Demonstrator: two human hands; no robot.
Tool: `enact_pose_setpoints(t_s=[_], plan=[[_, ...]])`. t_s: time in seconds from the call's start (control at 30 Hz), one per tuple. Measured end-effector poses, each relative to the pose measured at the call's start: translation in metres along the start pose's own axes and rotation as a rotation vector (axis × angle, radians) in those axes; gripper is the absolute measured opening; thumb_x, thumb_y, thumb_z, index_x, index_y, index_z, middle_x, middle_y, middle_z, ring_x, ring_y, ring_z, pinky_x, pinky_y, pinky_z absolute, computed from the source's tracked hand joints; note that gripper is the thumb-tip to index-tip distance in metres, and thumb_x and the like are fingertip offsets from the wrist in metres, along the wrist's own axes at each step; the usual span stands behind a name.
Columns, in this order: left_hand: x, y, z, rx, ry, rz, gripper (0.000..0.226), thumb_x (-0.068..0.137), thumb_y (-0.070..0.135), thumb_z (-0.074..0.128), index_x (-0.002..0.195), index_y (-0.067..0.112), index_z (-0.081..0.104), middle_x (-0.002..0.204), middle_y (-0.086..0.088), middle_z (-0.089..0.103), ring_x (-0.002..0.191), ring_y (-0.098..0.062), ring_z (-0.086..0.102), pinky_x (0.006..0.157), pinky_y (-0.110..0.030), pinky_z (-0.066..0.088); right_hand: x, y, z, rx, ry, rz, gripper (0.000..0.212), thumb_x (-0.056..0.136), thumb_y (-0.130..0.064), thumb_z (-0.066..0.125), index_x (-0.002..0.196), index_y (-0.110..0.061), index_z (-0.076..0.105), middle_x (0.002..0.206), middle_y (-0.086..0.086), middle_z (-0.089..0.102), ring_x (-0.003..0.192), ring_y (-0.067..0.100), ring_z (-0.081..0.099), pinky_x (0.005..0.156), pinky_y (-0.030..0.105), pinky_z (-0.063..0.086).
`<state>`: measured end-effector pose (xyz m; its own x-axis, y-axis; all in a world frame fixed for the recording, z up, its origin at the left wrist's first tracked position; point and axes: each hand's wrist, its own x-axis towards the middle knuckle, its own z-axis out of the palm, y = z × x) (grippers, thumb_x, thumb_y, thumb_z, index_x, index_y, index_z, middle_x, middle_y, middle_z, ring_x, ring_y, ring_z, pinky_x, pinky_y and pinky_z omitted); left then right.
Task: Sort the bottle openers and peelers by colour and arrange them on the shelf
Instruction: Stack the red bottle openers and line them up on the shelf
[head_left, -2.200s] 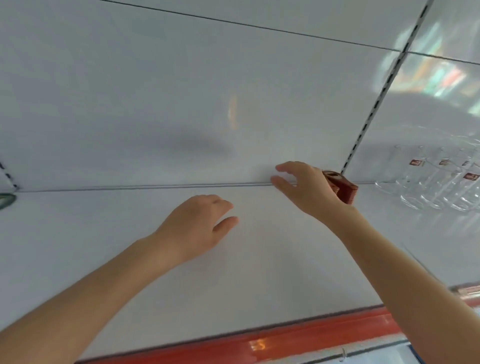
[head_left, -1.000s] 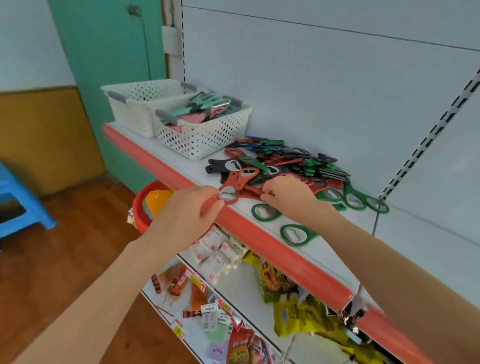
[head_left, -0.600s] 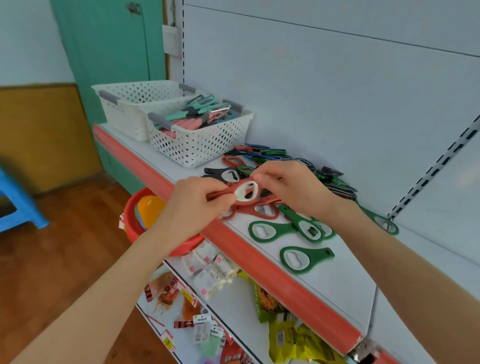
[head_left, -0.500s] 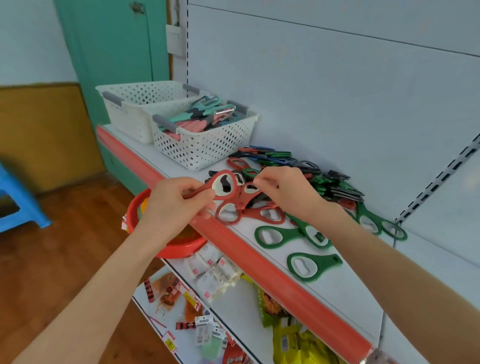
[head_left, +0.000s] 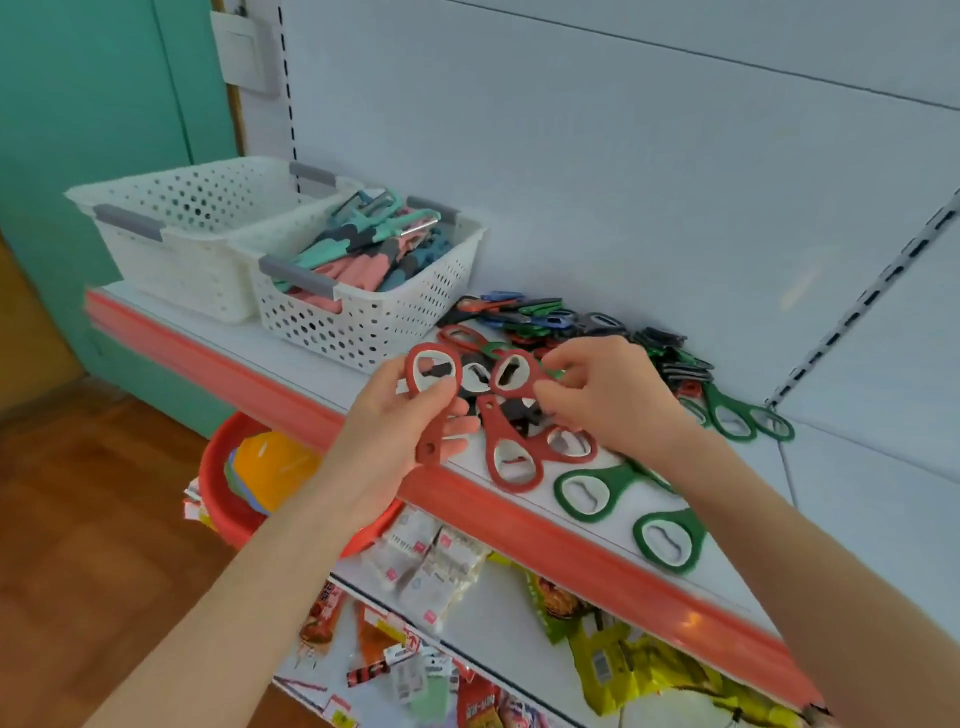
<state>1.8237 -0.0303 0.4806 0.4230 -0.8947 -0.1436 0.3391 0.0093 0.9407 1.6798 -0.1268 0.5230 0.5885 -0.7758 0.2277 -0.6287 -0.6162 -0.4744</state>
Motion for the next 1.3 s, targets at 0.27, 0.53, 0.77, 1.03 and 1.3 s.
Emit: enact_pose_setpoints(t_s=[0.27,0.53,0.77,1.03,1.3], plan=[[0.017,-0.002,-0.002,-0.121,-0.071,0.084,0.027,0.089,0.007,0.056,0.115,0.005,0.050,0.099,-0.012,0.068,0.080,-0.020,0.069,0.068,-0.031,0.058,-0.018,-0.034,0.027,0.328,0.083,0.070,0.007,0.085,-0.014,0.062,0.092,-0.014,0.066,0.074,0.007,0.069,0.065,0.017,0.063,0.069,0.034,0.053],[0.016,0.001,-0.026,-0.019,-0.131,0.102,0.020,0.081,0.005,0.065,0.099,0.014,0.063,0.091,-0.003,0.070,0.080,-0.016,0.068,0.067,-0.033,0.057,0.001,-0.018,0.045,-0.105,-0.093,0.182,0.026,0.086,-0.034,0.060,0.097,-0.011,0.064,0.094,0.004,0.066,0.084,0.019,0.061,0.077,0.035,0.051],[0.019,0.006,-0.028,-0.063,-0.178,-0.051,0.008,0.089,0.007,0.055,0.090,0.011,0.062,0.076,-0.005,0.064,0.064,-0.014,0.064,0.074,-0.039,0.053,0.010,-0.017,0.035,-0.160,-0.055,0.231,0.033,0.081,-0.021,0.064,0.113,-0.014,0.059,0.088,-0.005,0.057,0.078,0.013,0.055,0.071,0.024,0.043],[0.025,0.001,0.002,-0.220,-0.303,-0.196,0.027,0.098,0.022,0.041,0.121,0.010,0.050,0.088,-0.012,0.067,0.071,-0.018,0.069,0.064,-0.035,0.058,-0.023,-0.025,-0.005,0.254,0.525,0.117,0.008,0.081,-0.015,0.067,0.087,-0.020,0.068,0.073,-0.014,0.062,0.069,-0.001,0.058,0.068,0.010,0.046],[0.037,0.003,0.032,-0.395,-0.285,-0.178,0.026,0.099,0.013,0.038,0.123,0.017,0.046,0.089,-0.014,0.062,0.065,-0.020,0.064,0.061,-0.034,0.054,-0.040,0.001,0.009,0.171,0.250,0.056,0.011,0.084,-0.018,0.065,0.087,-0.010,0.072,0.077,-0.007,0.066,0.077,0.008,0.061,0.071,0.022,0.049]])
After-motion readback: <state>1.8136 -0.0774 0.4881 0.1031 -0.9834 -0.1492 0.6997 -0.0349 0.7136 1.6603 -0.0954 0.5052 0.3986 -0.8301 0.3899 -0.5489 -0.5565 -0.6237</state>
